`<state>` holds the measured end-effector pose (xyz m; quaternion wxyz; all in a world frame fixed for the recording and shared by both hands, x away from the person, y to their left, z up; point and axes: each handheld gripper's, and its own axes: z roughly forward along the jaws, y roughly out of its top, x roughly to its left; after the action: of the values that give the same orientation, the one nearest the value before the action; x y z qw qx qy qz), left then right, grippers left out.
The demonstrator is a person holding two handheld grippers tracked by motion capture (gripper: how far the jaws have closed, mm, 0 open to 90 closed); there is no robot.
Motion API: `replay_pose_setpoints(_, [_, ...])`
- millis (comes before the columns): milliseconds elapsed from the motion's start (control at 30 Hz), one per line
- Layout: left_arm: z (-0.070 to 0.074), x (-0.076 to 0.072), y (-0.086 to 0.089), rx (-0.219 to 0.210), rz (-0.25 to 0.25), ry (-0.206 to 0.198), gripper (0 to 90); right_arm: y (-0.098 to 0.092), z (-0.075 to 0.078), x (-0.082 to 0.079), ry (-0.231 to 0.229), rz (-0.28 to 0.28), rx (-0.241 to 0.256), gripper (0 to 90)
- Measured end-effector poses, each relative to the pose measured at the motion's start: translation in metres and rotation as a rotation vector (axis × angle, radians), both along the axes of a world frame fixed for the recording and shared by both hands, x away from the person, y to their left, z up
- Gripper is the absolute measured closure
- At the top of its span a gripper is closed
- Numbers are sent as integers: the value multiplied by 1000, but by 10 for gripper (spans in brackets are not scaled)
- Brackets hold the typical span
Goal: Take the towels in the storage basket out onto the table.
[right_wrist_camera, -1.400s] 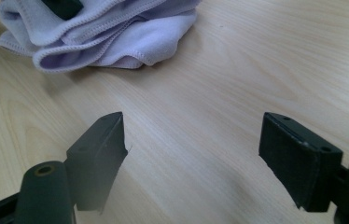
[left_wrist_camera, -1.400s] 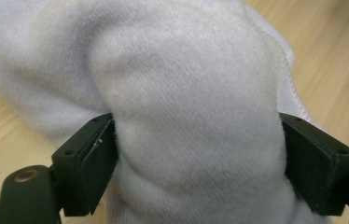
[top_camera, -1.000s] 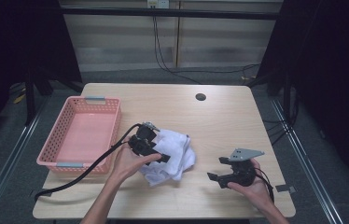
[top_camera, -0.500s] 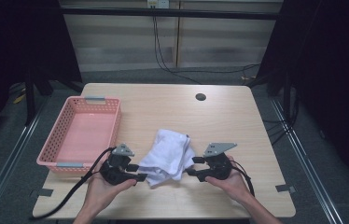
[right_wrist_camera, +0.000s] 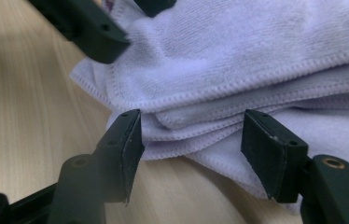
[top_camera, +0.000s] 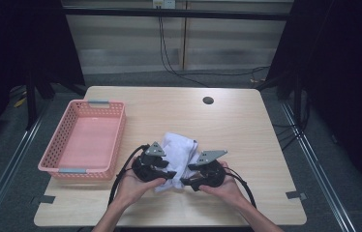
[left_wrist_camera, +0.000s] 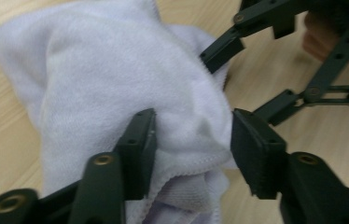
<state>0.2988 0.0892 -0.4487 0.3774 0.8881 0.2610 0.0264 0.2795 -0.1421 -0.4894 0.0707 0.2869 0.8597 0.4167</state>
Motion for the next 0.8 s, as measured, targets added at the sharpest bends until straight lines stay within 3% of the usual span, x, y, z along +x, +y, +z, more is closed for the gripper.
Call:
replay_pose_setpoints(100, [-1, 0, 3, 23, 7, -24, 699, 0, 0, -1, 3, 2, -2, 391])
replay_pose_setpoints(133, [-2, 4, 7, -12, 14, 13, 699, 1, 0, -1, 3, 2, 2, 391])
replay_pose_setpoints(167, [-6, 7, 11, -32, 17, 34, 766, 3, 0, 0, -15, -5, 2, 393])
replay_pose_setpoints(267, [-6, 8, 13, -51, 19, 35, 820, 6, 1, 0, -29, -7, -11, 411])
replay_pose_setpoints(300, [-6, 8, 13, -51, 19, 35, 830, 6, 1, 0, -29, -7, -11, 411])
replay_pose_setpoints(333, [-4, 11, 16, -108, 26, 80, 837, 7, 0, -1, -39, 0, -26, 444])
replay_pose_setpoints(367, [-4, 13, 18, -131, 23, 92, 840, 8, 0, 0, -41, -6, -24, 458])
replay_pose_setpoints(500, [1, 13, 20, -171, 24, 104, 845, 8, 3, 1, -36, -9, 24, 660])
replay_pose_setpoints(533, [6, 14, 23, -198, 46, 105, 849, 7, 4, 1, -25, 0, 42, 711])
replay_pose_setpoints(567, [6, 14, 23, -198, 46, 105, 853, 7, 4, 1, -25, 0, 42, 711])
replay_pose_setpoints(600, [9, 16, 27, -211, 66, 115, 853, 5, 7, 1, -24, 5, 54, 767])
replay_pose_setpoints(667, [15, 16, 35, -274, 79, 110, 860, -1, 15, 0, -24, -1, 90, 854])
replay_pose_setpoints(767, [21, 17, 42, -285, 92, 92, 862, -10, 18, 2, -18, -29, 92, 864])
replay_pose_setpoints(800, [26, 17, 47, -261, 115, 56, 863, -13, 19, 3, -17, -45, 94, 866])
